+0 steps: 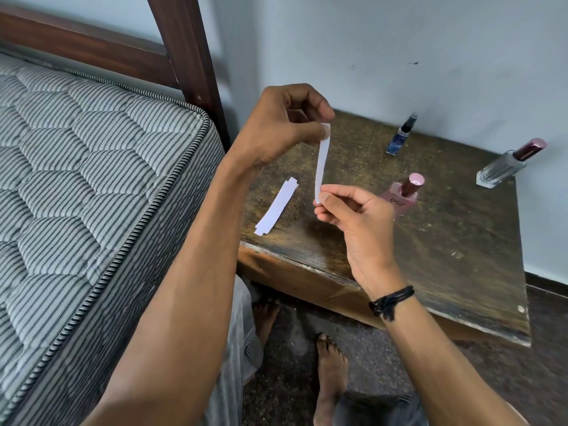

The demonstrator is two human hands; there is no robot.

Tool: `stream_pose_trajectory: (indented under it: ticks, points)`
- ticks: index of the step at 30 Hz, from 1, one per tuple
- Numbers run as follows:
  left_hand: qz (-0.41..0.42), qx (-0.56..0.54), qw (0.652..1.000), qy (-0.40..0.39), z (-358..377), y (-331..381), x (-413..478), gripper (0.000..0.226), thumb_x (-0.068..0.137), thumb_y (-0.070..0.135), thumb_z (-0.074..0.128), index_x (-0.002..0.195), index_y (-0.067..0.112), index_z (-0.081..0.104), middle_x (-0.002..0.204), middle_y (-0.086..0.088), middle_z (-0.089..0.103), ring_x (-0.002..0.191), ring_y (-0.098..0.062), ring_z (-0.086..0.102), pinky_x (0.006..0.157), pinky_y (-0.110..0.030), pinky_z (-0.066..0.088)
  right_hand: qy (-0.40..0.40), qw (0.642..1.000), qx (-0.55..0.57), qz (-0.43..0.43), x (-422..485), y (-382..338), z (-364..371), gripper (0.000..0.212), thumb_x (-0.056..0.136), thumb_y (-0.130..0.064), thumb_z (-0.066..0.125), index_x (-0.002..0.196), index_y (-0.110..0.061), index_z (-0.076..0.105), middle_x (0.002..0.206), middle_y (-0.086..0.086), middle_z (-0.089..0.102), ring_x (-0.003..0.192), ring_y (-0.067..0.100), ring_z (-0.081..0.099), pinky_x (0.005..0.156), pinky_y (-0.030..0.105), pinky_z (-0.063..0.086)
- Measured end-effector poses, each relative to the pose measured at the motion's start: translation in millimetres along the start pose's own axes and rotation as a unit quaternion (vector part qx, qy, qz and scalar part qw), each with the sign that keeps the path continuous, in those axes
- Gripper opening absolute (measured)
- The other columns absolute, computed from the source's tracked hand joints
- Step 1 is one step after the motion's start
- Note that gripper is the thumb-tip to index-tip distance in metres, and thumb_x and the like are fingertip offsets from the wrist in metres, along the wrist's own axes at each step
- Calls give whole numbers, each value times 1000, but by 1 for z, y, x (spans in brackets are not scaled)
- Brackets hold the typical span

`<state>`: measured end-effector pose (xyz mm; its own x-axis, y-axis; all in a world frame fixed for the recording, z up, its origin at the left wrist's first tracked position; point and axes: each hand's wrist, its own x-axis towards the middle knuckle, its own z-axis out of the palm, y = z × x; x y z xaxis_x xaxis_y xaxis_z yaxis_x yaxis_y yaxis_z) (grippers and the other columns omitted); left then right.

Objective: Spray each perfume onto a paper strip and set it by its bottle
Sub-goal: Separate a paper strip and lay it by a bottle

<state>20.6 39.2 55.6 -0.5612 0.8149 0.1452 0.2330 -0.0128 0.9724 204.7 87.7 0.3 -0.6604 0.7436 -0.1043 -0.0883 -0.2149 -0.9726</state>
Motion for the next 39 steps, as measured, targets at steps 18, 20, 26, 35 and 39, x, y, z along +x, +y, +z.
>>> stream_pose_trajectory:
  ticks: [18, 20, 26, 35, 39]
  points:
    - [2, 4, 1000, 11, 0, -2, 2, 15, 78, -4, 76, 91, 0, 71, 78, -11, 67, 70, -23, 63, 69, -31, 56, 40, 998, -28, -39, 4, -1, -4, 11, 90, 7, 72, 95, -2, 69, 81, 17, 75, 70, 23, 73, 65, 27, 59]
    - [3, 3, 1000, 10, 1, -2, 2, 15, 78, -5, 75, 92, -2, 71, 77, -10, 67, 70, -22, 63, 69, -30, 56, 39, 997, -31, -58, 3, -3, -4, 13, 90, 8, 72, 94, -3, 67, 81, 17, 75, 69, 24, 73, 64, 29, 59]
    - [-4, 12, 1000, 2, 2, -2, 2, 15, 78, -5, 76, 91, 0, 71, 80, -15, 68, 71, -23, 63, 69, -29, 55, 45, 997, -43, -52, 4, 1, -4, 16, 89, 9, 71, 92, -4, 61, 79, 16, 75, 68, 24, 73, 64, 30, 58]
    - [-20, 35, 999, 34, -2, -10, 5, 14, 78, 0, 80, 90, 2, 72, 81, -25, 70, 71, -19, 66, 66, -23, 53, 68, 987, -122, -78, 8, 13, -2, 19, 92, 3, 71, 91, -13, 61, 82, 10, 76, 71, 25, 75, 68, 36, 62]
    - [-30, 59, 997, 44, -3, -20, 11, 14, 79, 1, 80, 92, 3, 74, 80, -13, 72, 69, -13, 65, 70, -28, 56, 66, 983, -144, -90, 10, 15, 3, 19, 93, 1, 71, 92, -16, 63, 83, 7, 75, 73, 24, 75, 71, 40, 64]
